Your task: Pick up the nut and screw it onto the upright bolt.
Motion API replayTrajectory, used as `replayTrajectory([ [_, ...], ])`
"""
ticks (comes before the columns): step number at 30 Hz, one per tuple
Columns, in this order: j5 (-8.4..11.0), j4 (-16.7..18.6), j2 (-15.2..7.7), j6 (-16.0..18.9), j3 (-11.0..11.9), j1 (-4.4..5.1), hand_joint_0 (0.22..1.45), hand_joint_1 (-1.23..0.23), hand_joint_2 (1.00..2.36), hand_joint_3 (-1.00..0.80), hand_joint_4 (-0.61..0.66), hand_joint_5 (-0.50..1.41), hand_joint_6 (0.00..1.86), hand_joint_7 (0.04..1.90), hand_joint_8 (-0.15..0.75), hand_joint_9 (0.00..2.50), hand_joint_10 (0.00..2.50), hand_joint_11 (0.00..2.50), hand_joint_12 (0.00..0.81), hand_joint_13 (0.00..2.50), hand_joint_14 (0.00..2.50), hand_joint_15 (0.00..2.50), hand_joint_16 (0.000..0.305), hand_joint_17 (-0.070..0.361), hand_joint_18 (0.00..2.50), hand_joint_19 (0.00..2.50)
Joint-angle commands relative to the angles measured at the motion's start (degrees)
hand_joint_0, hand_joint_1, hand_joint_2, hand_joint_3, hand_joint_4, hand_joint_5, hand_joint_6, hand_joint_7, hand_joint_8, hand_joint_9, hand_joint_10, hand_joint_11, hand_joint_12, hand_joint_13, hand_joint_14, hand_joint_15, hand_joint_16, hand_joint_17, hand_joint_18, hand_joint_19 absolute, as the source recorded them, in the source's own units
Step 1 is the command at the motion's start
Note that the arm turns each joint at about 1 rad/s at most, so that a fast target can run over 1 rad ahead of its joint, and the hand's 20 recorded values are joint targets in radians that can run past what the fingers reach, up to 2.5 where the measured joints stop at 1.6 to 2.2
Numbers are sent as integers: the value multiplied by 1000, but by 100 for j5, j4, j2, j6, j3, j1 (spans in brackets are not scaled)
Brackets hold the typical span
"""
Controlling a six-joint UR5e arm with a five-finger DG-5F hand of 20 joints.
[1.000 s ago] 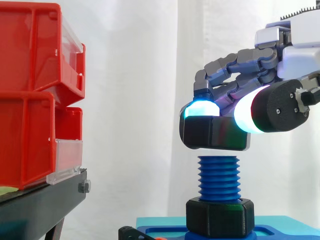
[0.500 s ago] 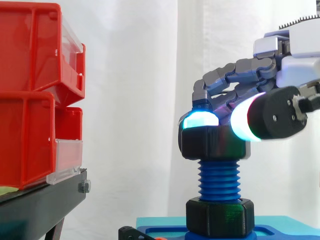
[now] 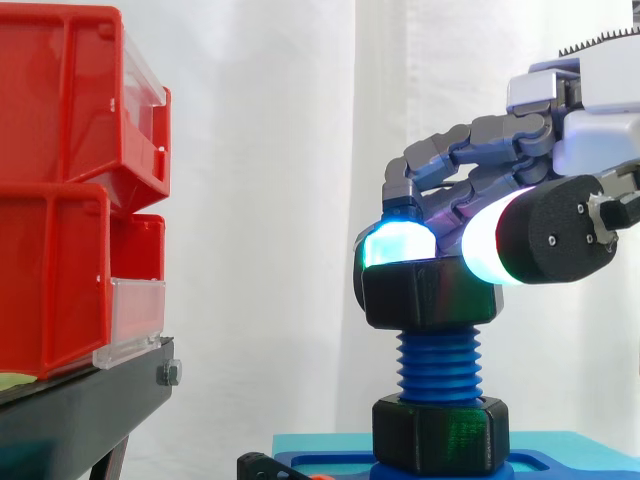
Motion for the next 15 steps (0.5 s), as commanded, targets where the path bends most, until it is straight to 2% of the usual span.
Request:
replayTrajectory([
  [1, 0, -9, 0, 0, 2, -9, 584, -652, 1001, -482, 263, -146, 555, 1296, 308, 520, 0, 0, 334, 484, 0, 24, 43, 96, 406, 103],
  [15, 0, -35, 0, 0, 2, -44, 584, -651, 1001, -482, 258, -146, 554, 1299, 307, 525, 0, 0, 335, 489, 0, 35, 43, 96, 409, 109],
])
